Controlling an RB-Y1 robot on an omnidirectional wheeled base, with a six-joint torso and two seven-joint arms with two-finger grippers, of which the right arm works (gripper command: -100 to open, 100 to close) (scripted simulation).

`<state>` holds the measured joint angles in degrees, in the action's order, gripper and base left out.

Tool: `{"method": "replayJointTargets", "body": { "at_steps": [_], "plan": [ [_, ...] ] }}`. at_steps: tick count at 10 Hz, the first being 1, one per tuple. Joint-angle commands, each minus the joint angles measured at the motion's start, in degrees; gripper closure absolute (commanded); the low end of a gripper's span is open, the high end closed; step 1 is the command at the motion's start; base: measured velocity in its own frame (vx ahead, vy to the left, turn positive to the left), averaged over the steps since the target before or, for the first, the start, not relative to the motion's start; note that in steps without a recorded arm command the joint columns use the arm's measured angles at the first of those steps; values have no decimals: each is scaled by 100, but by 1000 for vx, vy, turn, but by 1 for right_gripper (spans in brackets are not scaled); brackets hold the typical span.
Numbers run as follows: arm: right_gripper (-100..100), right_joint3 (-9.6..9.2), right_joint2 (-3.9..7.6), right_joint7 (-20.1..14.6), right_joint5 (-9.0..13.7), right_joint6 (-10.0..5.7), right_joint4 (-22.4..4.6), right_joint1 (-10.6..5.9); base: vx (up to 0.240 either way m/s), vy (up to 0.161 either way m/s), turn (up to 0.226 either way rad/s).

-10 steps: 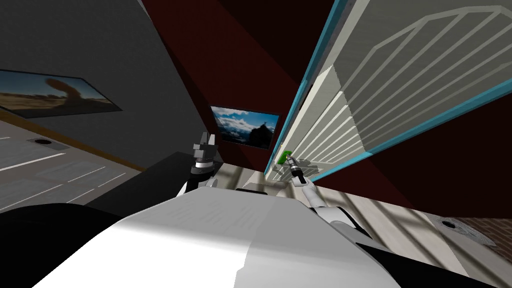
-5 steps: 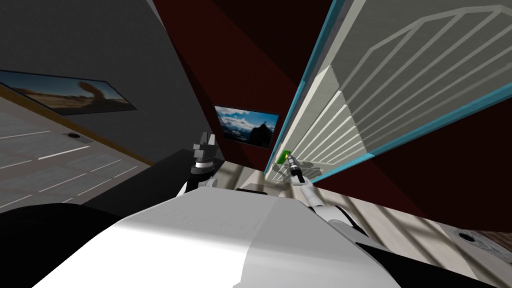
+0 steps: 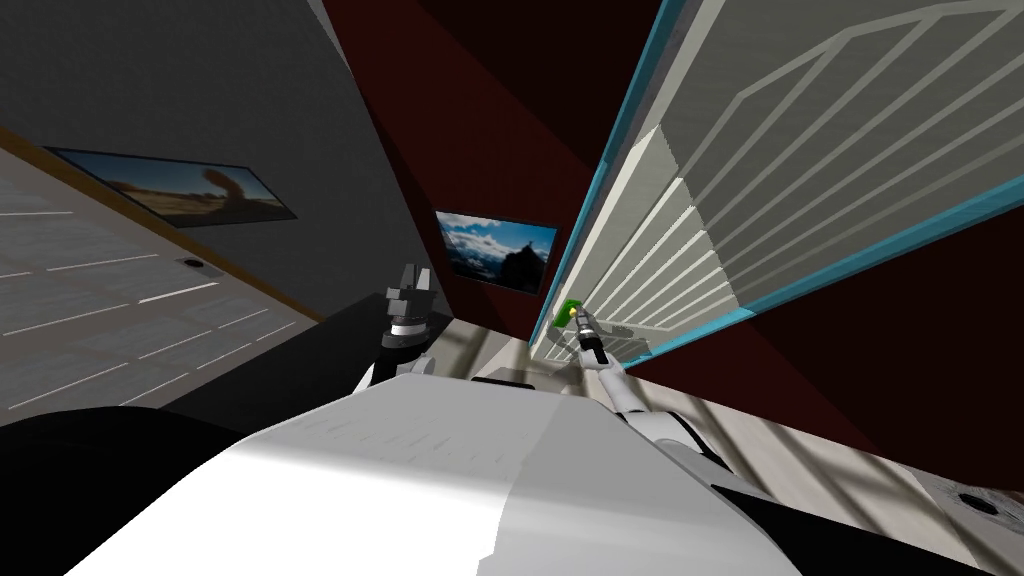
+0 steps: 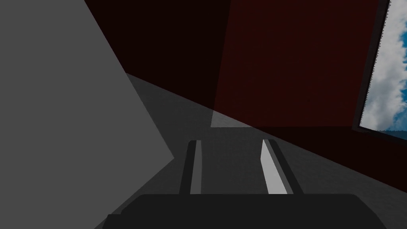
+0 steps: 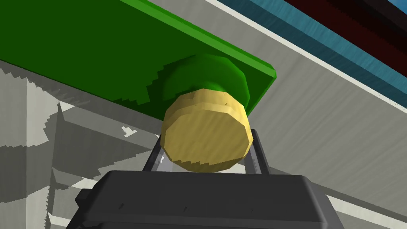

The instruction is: Pull the door open

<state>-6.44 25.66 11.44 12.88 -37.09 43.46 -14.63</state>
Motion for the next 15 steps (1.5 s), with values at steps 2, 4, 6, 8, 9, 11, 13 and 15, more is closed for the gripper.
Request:
{"method": "replayJointTargets", "body": {
  "at_steps": [2, 4, 6, 8, 9, 11, 13, 15],
  "plan": [
    [100, 47, -41, -406, 165, 51, 46, -6, -53, -48, 65],
    [100, 60, -81, -636, 262, 84, 63, -16, -73, -67, 88],
    [100, 87, -162, -999, 461, 152, 100, -36, -70, -45, 97],
    [100, 101, -203, -1290, 561, 186, 118, -46, -61, -48, 68],
    [100, 101, -203, -1314, 561, 186, 118, -46, -54, -32, 50],
    [100, 128, -284, -1691, 761, 254, 155, -66, -72, -42, 102],
    [100, 142, -325, -1973, 861, 288, 173, -77, -66, -48, 77],
    [100, 155, -366, -2220, 961, 322, 191, -87, -72, -52, 90]
  ]
}}
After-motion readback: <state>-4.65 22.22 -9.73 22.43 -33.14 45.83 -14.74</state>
